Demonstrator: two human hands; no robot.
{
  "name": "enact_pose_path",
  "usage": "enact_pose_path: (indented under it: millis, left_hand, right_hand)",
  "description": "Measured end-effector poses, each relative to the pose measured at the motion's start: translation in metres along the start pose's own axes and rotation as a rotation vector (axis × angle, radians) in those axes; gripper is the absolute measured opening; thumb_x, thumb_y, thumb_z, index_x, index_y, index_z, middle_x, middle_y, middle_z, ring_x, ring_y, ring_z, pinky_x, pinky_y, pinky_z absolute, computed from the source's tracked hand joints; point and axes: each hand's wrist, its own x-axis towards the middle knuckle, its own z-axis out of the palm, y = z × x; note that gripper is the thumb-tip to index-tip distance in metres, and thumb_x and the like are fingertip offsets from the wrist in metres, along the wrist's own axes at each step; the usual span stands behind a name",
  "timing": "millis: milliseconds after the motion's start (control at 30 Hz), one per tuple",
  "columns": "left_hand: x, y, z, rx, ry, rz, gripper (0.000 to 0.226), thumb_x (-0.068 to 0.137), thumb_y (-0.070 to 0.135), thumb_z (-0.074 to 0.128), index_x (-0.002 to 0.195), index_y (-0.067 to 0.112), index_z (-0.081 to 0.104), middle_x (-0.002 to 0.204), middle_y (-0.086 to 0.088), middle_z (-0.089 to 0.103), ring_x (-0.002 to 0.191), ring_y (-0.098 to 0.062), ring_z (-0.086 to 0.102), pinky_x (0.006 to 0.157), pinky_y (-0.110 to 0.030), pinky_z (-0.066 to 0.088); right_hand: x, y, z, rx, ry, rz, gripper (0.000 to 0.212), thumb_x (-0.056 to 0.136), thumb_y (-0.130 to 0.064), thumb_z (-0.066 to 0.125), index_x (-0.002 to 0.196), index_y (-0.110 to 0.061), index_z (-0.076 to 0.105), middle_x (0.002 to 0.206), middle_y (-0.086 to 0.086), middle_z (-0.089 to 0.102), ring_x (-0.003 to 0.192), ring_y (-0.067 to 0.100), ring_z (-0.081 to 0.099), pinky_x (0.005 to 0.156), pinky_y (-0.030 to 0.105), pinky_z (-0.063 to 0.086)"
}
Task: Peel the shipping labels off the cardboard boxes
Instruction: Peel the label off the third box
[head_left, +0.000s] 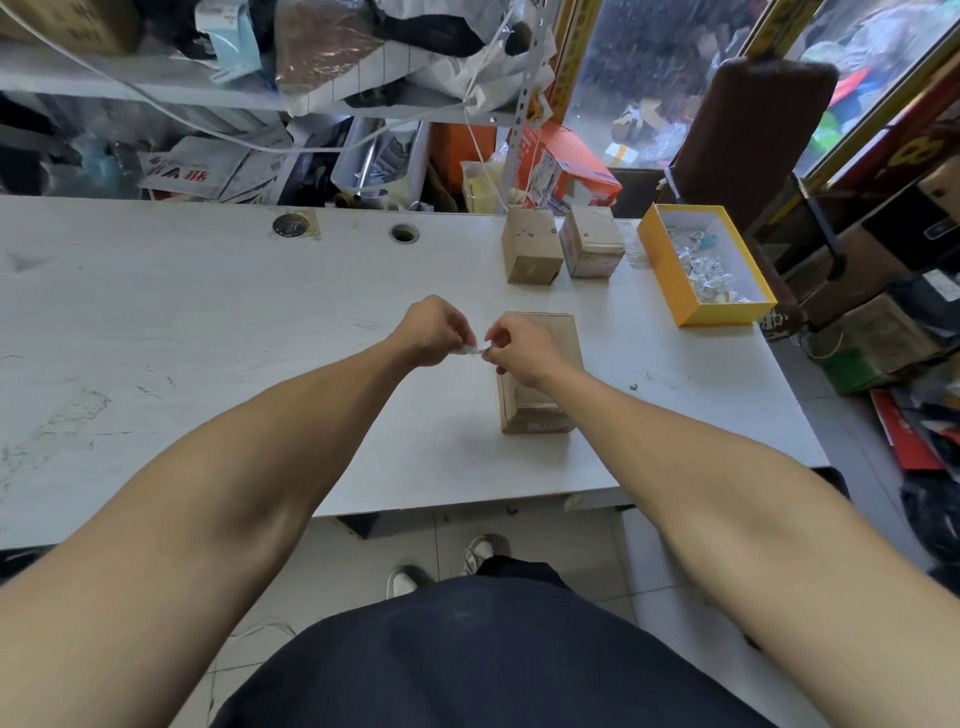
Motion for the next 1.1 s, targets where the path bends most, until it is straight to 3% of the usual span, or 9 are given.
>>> enact_pose_path:
  millis: [100, 167, 367, 567, 700, 800, 900, 1100]
  left_hand:
    - [0.003, 0.004, 0.006, 0.035, -0.008, 0.004, 0.004, 0.081, 0.006, 0.077, 0.083, 0.01, 0.079, 0.082, -0.005, 0.074, 0.083, -0.019, 0.069, 0.072, -0.031, 0.058]
    - [0.003, 0.01, 0.011, 0.055, -0.002, 0.006, 0.006, 0.08, 0.004, 0.077, 0.08, 0.01, 0.078, 0.079, -0.006, 0.073, 0.081, -0.019, 0.069, 0.071, -0.032, 0.057]
    - [0.012, 0.032, 0.033, -0.009, 0.07, -0.04, 0.019, 0.075, -0.001, 0.076, 0.089, 0.01, 0.07, 0.081, -0.006, 0.072, 0.071, -0.015, 0.069, 0.065, -0.034, 0.06]
    - [0.032, 0.057, 0.06, -0.101, 0.12, -0.095, 0.014, 0.076, -0.001, 0.075, 0.076, 0.013, 0.07, 0.075, -0.008, 0.072, 0.072, -0.024, 0.073, 0.071, -0.044, 0.062]
    - [0.04, 0.066, 0.076, -0.164, 0.132, -0.087, 0.012, 0.078, 0.002, 0.075, 0.079, 0.014, 0.074, 0.075, -0.004, 0.072, 0.071, -0.018, 0.07, 0.079, -0.04, 0.061]
    - [0.045, 0.07, 0.078, -0.217, 0.086, -0.068, 0.008, 0.08, 0.01, 0.079, 0.088, 0.013, 0.077, 0.084, -0.005, 0.075, 0.083, -0.02, 0.07, 0.088, -0.04, 0.058]
    - [0.045, 0.067, 0.072, -0.307, 0.02, -0.113, 0.019, 0.078, 0.012, 0.083, 0.096, 0.009, 0.077, 0.092, -0.007, 0.075, 0.092, -0.022, 0.07, 0.092, -0.041, 0.054]
    - [0.037, 0.067, 0.073, -0.389, 0.031, -0.19, 0.011, 0.082, -0.006, 0.072, 0.084, 0.004, 0.07, 0.076, -0.003, 0.066, 0.072, -0.011, 0.061, 0.068, -0.016, 0.046]
  right_hand:
    - [-0.001, 0.004, -0.007, -0.016, -0.067, -0.043, 0.003, 0.087, -0.012, 0.068, 0.09, -0.013, 0.069, 0.088, 0.006, 0.07, 0.069, 0.012, 0.068, 0.059, 0.021, 0.049]
    - [0.0, 0.008, -0.011, -0.033, -0.083, -0.055, 0.003, 0.086, -0.011, 0.069, 0.085, -0.013, 0.071, 0.082, 0.006, 0.071, 0.067, 0.013, 0.068, 0.058, 0.02, 0.047]
    - [0.012, 0.026, -0.027, -0.098, -0.14, -0.084, 0.015, 0.085, -0.018, 0.071, 0.071, -0.021, 0.068, 0.072, 0.001, 0.069, 0.069, 0.015, 0.065, 0.071, 0.033, 0.056]
    - [0.021, 0.054, -0.058, -0.098, -0.133, -0.067, 0.015, 0.085, -0.02, 0.07, 0.07, -0.021, 0.07, 0.064, 0.0, 0.068, 0.063, 0.015, 0.064, 0.069, 0.033, 0.058]
    - [0.031, 0.069, -0.069, -0.067, -0.127, -0.049, 0.015, 0.082, -0.019, 0.07, 0.067, -0.017, 0.073, 0.062, 0.002, 0.068, 0.058, 0.015, 0.065, 0.068, 0.036, 0.061]
    - [0.039, 0.078, -0.075, -0.033, -0.099, -0.032, 0.024, 0.081, -0.029, 0.073, 0.063, -0.014, 0.072, 0.06, 0.003, 0.068, 0.055, 0.015, 0.066, 0.066, 0.035, 0.06]
    - [0.046, 0.081, -0.083, -0.046, -0.093, -0.024, 0.035, 0.076, -0.041, 0.079, 0.063, -0.011, 0.069, 0.061, 0.004, 0.068, 0.055, 0.016, 0.066, 0.059, 0.031, 0.057]
    - [0.047, 0.071, -0.083, 0.002, -0.239, -0.156, 0.022, 0.077, -0.019, 0.081, 0.075, -0.009, 0.062, 0.079, 0.01, 0.069, 0.065, 0.02, 0.071, 0.062, 0.03, 0.059]
